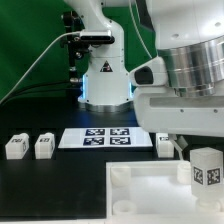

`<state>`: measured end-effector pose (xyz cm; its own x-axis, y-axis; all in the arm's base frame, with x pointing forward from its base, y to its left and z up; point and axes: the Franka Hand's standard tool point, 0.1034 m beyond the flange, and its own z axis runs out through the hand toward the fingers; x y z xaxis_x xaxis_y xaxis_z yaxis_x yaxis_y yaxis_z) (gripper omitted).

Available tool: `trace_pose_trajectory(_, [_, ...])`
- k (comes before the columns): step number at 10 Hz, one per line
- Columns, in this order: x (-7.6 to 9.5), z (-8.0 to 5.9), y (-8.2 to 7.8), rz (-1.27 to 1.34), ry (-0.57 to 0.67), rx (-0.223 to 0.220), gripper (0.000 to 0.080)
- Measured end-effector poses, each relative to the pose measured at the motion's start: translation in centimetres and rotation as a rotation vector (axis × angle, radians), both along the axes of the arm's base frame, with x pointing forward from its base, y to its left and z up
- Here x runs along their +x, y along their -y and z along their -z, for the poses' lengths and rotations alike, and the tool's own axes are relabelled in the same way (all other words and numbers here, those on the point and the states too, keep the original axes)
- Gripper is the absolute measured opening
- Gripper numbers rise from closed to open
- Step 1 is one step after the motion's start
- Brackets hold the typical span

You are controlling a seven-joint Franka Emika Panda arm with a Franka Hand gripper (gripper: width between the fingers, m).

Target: Assemble one leg

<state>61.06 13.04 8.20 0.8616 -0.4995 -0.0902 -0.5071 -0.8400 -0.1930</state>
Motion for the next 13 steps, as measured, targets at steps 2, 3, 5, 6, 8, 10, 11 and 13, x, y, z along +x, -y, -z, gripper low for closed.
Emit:
trace_pose_trajectory(2, [0.0, 0.1, 0.3, -0.198, 0.042, -0.009, 0.0649])
trace_pose_trajectory(3, [0.1, 0.1, 0.4, -0.3, 0.064, -0.013, 0.0649])
trace_pose_trajectory(5, [1.5, -0.3, 1.1, -0.579, 0.122, -0.041, 0.0649])
trace_pose_trajectory(6, [2.5, -0.3, 1.2, -0.674, 0.148, -0.054, 0.0649])
trace_pose_trajectory(8, [2.5, -0.2, 0.9, -0.626, 0.14, -0.051, 0.0649])
trace_pose_trajectory(10, [2.5, -0.1, 0.9, -0.624, 0.139, -0.05, 0.0378])
trace_pose_trajectory(11, [2.6, -0.2, 0.7, -0.46, 0.111, -0.038, 0.0241])
trace_pose_trajectory(13, [2.6, -0.2, 0.7, -0.3, 0.081, -0.033, 0.0072])
